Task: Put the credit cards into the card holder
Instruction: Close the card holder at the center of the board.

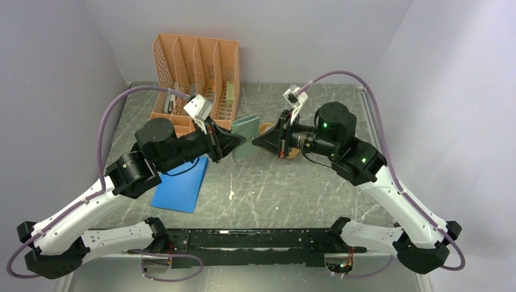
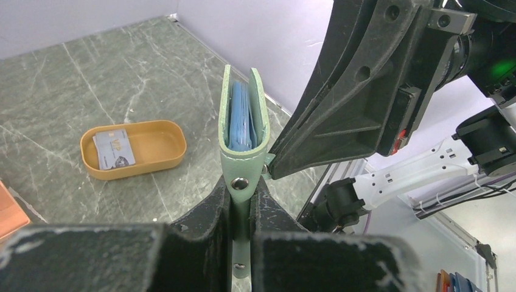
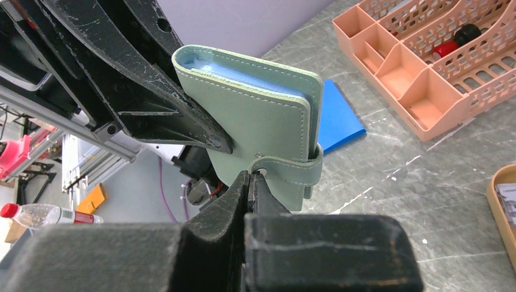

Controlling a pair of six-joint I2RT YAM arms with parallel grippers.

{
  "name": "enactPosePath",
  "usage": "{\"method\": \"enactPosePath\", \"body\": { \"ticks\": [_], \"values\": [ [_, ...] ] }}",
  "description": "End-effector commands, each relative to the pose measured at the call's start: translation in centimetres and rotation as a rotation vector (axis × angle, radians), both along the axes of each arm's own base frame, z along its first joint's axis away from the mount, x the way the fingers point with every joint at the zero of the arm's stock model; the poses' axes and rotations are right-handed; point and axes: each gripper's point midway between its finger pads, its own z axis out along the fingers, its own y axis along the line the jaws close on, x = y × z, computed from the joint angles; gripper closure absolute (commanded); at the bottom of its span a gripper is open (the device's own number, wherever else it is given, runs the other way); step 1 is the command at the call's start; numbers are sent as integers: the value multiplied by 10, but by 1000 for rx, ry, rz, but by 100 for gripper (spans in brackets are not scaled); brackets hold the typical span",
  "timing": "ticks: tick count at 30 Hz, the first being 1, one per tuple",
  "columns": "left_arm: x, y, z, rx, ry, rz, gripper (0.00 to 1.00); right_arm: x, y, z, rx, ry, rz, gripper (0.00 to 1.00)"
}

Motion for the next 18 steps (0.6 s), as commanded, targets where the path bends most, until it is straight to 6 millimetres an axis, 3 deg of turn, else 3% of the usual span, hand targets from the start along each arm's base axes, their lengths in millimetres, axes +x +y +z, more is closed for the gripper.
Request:
{"method": "enactPosePath", "body": {
  "ticks": [1,18],
  "values": [
    [-21,-9,20,-33,-34,-123,95,7,-2,17,39,-32,-39,100],
    [-21,-4,18,-15,-45,-111,95,8,0,20,39,-38,-29,100]
  ]
}}
